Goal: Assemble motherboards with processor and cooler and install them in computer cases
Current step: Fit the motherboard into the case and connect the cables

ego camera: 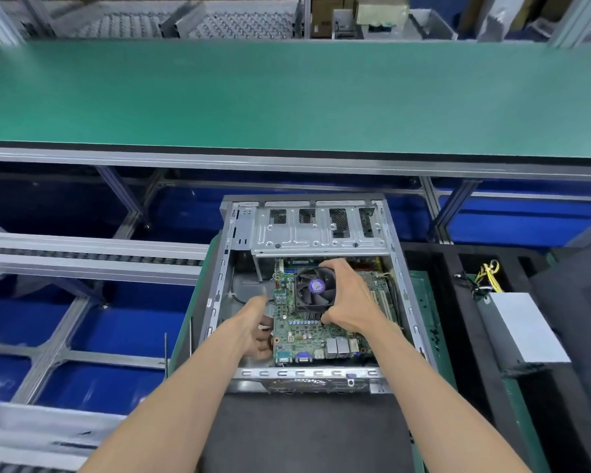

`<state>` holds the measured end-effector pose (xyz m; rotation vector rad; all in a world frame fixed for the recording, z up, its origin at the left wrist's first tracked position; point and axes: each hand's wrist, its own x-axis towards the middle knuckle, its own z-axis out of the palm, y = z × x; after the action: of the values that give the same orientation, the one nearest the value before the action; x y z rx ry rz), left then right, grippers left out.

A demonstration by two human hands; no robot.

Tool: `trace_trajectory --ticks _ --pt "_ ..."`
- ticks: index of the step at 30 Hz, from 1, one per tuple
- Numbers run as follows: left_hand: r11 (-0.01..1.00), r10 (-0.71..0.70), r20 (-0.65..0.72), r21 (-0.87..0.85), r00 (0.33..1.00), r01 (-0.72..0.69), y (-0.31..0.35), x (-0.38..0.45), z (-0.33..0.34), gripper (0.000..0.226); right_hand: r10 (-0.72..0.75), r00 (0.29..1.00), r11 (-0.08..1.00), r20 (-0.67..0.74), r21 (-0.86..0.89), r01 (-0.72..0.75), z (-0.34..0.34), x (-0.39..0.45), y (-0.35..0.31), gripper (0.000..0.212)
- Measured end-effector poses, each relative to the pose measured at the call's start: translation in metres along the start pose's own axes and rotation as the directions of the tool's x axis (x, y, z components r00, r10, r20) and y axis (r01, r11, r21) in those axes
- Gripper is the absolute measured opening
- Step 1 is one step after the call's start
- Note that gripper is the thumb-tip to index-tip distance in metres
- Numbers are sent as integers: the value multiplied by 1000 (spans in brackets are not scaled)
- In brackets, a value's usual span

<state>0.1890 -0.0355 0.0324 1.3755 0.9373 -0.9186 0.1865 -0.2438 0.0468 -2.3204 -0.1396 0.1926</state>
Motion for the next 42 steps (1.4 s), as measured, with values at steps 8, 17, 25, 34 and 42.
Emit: trace_trajectory --ticks 8,17,25,34,42 --pt "987 152 -180 75 972 -141 1 -9 -6 21 20 1000 1000 -5 -13 -20 3 2 -1 86" --pt "741 601 -157 477 784 -472 -6 1 -12 26 -9 1000 998 -13 -65 8 9 5 -5 75" --pt "525 735 -231 789 637 -320 -4 -2 -8 40 7 999 992 -32 -125 -11 13 11 -6 80" --pt "539 727 -82 683 682 -492 -5 -2 -9 16 -17 1000 973 9 -228 18 19 17 -7 73" --pt "629 595 -8 627 804 -460 -4 10 -8 31 -14 1000 973 15 -232 17 20 17 -4 75"
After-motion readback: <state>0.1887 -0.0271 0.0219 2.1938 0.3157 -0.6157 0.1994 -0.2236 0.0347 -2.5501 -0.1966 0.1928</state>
